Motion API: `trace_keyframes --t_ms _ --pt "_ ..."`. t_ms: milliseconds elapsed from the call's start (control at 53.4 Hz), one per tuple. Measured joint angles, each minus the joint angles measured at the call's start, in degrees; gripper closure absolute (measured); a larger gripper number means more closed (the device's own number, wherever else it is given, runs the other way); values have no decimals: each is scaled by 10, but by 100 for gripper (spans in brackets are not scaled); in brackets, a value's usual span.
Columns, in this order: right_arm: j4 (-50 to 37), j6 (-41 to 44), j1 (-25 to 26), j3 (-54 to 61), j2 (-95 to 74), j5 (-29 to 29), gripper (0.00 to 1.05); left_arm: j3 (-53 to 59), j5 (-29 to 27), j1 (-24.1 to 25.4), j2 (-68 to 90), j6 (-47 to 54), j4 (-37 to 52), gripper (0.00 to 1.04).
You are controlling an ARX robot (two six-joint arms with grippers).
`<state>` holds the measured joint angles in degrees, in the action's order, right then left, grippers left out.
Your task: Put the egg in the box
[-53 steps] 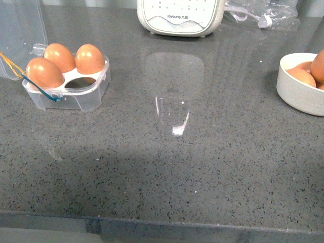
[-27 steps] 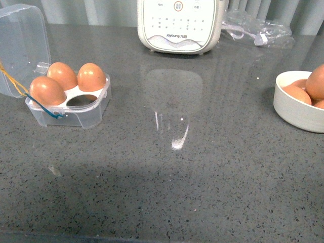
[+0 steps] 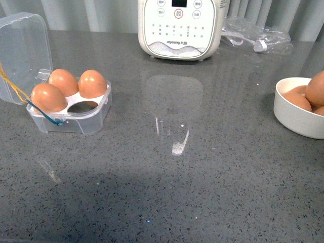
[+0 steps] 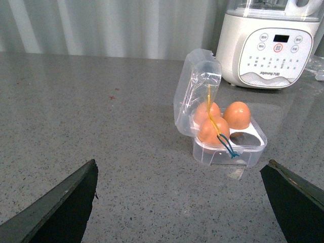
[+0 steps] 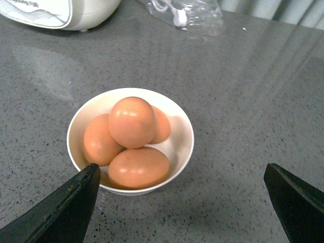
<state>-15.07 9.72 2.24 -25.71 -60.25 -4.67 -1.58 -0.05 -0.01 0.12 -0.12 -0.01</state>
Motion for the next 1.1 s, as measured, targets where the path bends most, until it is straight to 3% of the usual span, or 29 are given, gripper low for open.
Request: trace_keyframes --t_ms 243,1104 --pt "0 48 -29 -32 -49 -8 7 0 0 0 0 0 0 7" --pt "-122 26 -24 -73 -215 -35 7 0 0 0 0 0 0 7"
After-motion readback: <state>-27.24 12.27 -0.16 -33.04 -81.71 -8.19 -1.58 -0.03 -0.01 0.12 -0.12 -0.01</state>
